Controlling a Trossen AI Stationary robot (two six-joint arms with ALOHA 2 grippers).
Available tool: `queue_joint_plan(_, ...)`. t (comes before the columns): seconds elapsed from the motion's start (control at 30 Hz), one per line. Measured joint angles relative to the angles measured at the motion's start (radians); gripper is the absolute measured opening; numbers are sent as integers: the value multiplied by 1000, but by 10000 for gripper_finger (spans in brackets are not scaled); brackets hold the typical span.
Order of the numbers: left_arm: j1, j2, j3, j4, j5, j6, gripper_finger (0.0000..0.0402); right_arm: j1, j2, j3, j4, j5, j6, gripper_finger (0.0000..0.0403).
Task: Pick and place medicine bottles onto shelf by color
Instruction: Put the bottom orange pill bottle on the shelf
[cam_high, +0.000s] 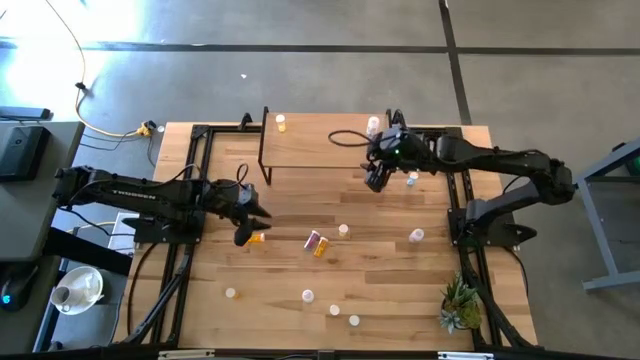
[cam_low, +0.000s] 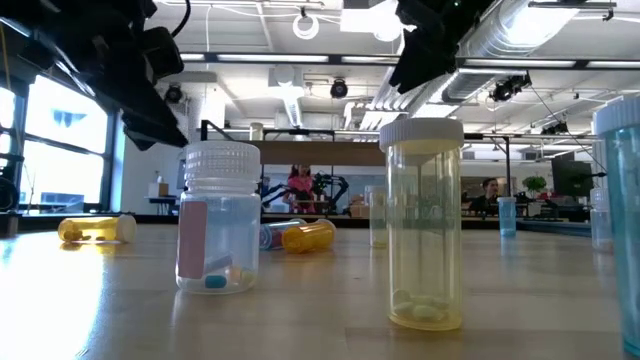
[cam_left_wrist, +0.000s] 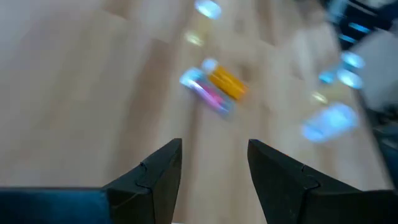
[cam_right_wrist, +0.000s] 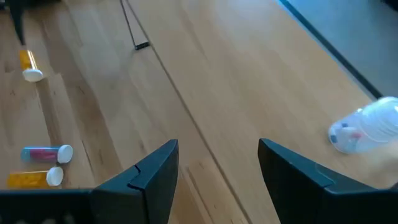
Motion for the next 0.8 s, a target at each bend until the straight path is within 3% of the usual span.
queue_joint_plan(0.13,-60,0,0,-4,112,-14,172,38,0,0,6,56,7,210)
queue_joint_plan(0.27,-136,0,0,-4,162,-17,172,56,0,0,6,55,23,210)
queue_joint_plan(0.5,-267,-10,0,-5,164,-22,172,66,0,0,6,53,68,210)
queue_joint_plan(0.8,-461,-64,0,-6,162,-144,172,65,0,0,14,53,112,210)
